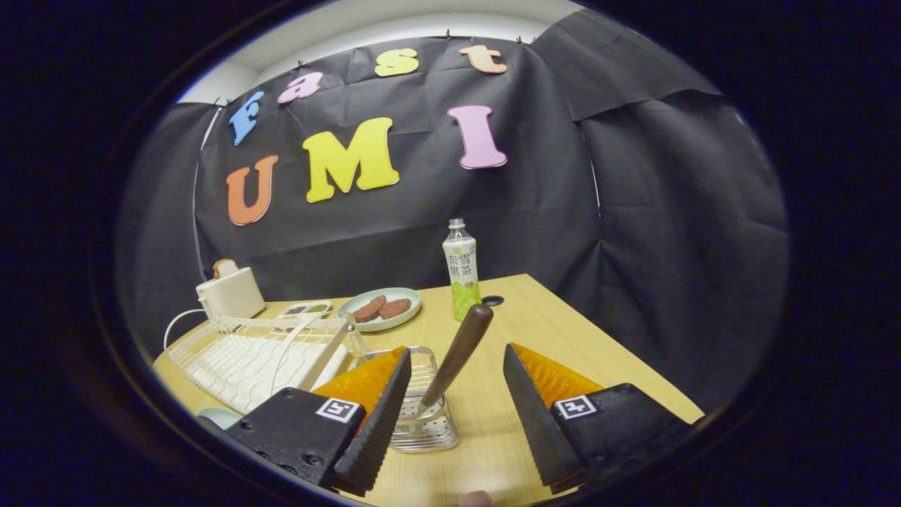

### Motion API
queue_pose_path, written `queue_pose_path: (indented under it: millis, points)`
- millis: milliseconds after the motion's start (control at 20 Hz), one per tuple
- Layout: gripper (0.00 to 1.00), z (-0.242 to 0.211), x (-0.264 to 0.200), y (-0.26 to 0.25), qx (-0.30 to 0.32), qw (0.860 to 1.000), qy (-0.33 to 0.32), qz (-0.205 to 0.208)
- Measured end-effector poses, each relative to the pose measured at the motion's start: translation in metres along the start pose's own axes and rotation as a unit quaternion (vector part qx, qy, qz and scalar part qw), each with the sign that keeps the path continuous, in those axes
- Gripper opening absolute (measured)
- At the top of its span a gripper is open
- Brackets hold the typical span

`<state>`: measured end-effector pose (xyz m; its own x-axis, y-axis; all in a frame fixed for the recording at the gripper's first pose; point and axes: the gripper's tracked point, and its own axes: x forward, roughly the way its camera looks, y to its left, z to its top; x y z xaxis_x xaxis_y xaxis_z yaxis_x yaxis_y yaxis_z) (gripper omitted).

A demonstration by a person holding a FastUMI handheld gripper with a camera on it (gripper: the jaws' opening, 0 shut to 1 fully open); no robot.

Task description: Take the plate from the dish rack, then take the spoon from the basket and place it into the plate.

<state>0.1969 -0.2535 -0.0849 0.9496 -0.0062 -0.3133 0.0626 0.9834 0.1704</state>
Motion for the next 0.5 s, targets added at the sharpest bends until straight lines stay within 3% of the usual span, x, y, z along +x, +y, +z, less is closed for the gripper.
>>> queue_pose_path:
  millis: [100,450,500]
  points:
    - [0.79,0.002,0.002,0.001,0.006,1.0,0.0,0.001]
    - [0.29,0.01,-0.002,0.015,0.019,1.0,-0.005,0.011]
    - [0.26,0.011,-0.003,0.019,0.026,1.0,-0.004,0.016]
